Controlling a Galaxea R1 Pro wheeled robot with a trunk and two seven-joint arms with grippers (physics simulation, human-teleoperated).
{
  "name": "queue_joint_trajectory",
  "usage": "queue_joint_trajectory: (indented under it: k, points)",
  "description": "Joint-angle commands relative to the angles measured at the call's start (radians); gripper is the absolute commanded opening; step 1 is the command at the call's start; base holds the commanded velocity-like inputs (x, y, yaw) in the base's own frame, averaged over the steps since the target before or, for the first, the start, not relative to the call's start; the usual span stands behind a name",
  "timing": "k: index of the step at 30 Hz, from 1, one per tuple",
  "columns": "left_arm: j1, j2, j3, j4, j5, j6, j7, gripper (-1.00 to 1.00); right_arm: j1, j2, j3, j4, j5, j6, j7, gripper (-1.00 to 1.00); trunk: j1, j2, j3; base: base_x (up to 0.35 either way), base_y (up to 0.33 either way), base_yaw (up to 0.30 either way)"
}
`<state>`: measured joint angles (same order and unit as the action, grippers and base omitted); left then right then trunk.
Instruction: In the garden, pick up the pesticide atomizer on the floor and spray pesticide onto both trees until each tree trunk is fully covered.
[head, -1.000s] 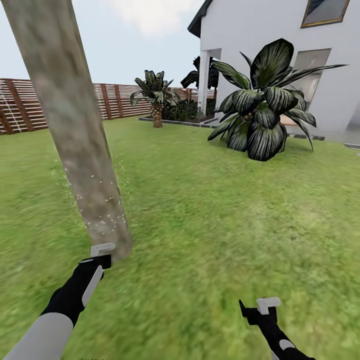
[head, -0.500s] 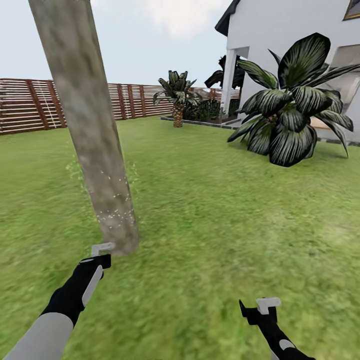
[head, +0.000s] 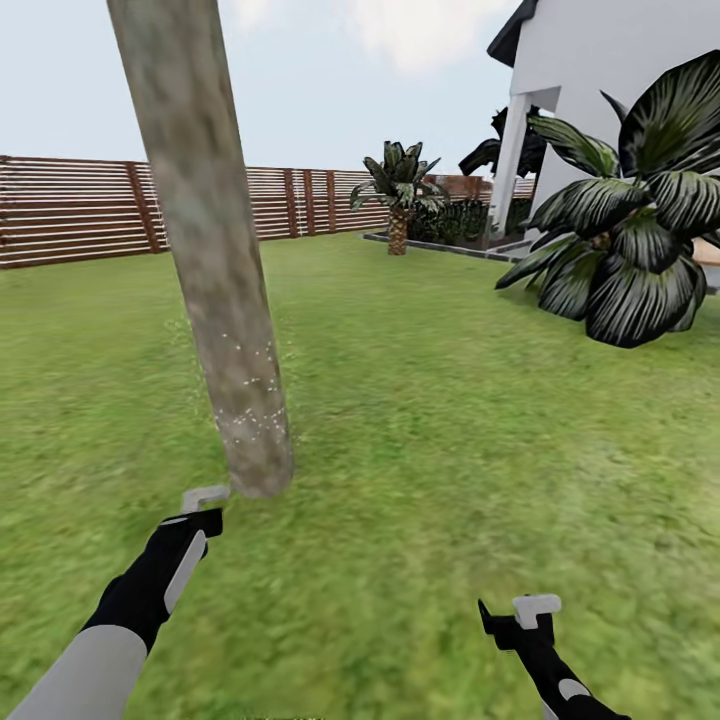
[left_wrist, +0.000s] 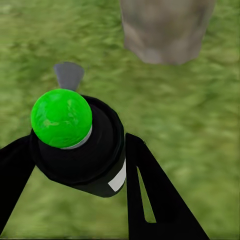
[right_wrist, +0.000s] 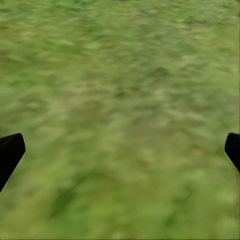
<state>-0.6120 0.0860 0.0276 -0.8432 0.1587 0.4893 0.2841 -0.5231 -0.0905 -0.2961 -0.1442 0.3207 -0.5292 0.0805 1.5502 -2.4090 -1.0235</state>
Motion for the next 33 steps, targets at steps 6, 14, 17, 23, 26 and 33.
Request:
queue_joint_trajectory:
  k: [6, 14, 17, 23, 26, 33]
  points:
    - [0.000, 0.000, 0.000, 0.000, -0.001, 0.000, 0.000, -1.00, 0.000, 0.000, 0.000, 0.000, 0.000, 0.000, 0.000, 1.00, 0.000, 0.000, 0.000, 0.000, -0.279, 0.277]
    - [0.000, 0.001, 0.001, 0.000, -0.001, 0.000, -0.001, -1.00, 0.000, 0.000, 0.000, 0.000, 0.000, 0.000, 0.000, 1.00, 0.000, 0.000, 0.000, 0.000, -0.264, 0.229]
    - [0.000, 0.001, 0.003, 0.000, 0.001, 0.000, -0.002, -1.00, 0.000, 0.000, 0.000, 0.000, 0.000, 0.000, 0.001, 1.00, 0.000, 0.000, 0.000, 0.000, -0.042, 0.019]
    - [-0.022, -0.022, -0.007, -0.013, 0.001, 0.013, -0.003, -1.00, 0.000, 0.000, 0.000, -0.001, 0.000, 0.000, -0.001, 1.00, 0.000, 0.000, 0.000, 0.000, -0.003, 0.001]
    - [-0.072, -0.078, -0.028, -0.031, -0.002, 0.023, 0.021, -1.00, 0.000, -0.001, -0.001, -0.001, 0.000, 0.000, -0.001, 1.00, 0.000, 0.000, 0.000, 0.000, 0.000, 0.000]
    - [-0.195, -0.119, -0.098, -0.036, -0.003, 0.117, 0.074, -1.00, 0.000, -0.003, -0.001, -0.001, 0.000, 0.000, -0.001, 1.00, 0.000, 0.000, 0.000, 0.000, 0.000, 0.000]
